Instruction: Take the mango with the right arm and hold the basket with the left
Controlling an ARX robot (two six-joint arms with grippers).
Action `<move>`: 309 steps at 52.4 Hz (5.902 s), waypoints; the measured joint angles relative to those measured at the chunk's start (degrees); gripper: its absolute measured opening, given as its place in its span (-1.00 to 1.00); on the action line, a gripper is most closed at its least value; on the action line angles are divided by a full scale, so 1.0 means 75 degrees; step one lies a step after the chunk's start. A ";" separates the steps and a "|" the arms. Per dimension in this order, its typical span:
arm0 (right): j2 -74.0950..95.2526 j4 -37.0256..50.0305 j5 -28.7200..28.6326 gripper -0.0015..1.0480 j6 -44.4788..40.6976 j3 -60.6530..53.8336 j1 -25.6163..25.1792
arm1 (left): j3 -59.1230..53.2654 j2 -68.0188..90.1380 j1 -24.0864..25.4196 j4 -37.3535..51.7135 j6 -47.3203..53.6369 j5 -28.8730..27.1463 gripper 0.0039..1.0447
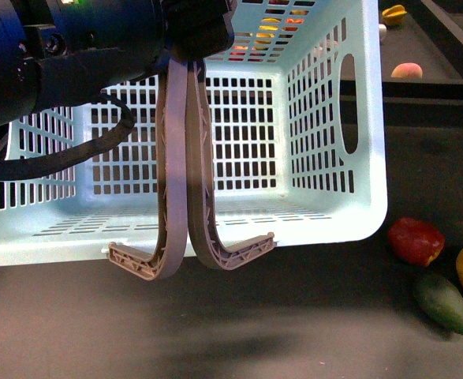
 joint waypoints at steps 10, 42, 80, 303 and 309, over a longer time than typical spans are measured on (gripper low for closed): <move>0.1929 -0.0023 0.0093 0.85 -0.0192 0.1169 0.0012 | 0.0003 0.0000 0.0000 0.0000 0.0003 -0.0015 -0.87; 0.4797 -0.1160 0.0568 0.85 -0.0300 0.4121 0.0321 | 0.0003 0.0000 0.0000 0.0000 0.0003 0.0009 -0.87; 0.5383 -0.1352 0.0691 0.23 -0.0216 0.4444 0.0262 | 0.0003 0.0000 0.0000 0.0000 0.0003 -0.0012 -0.87; -1.5434 -0.6309 0.2183 -0.96 -0.0015 -0.3786 0.3462 | 0.0006 0.0076 0.0000 -0.0047 0.0058 -0.0009 -0.87; -1.5434 -0.6309 0.2183 -0.95 -0.0026 -0.3786 0.3462 | 0.0006 0.0076 0.0000 -0.0047 0.0064 -0.0006 -0.87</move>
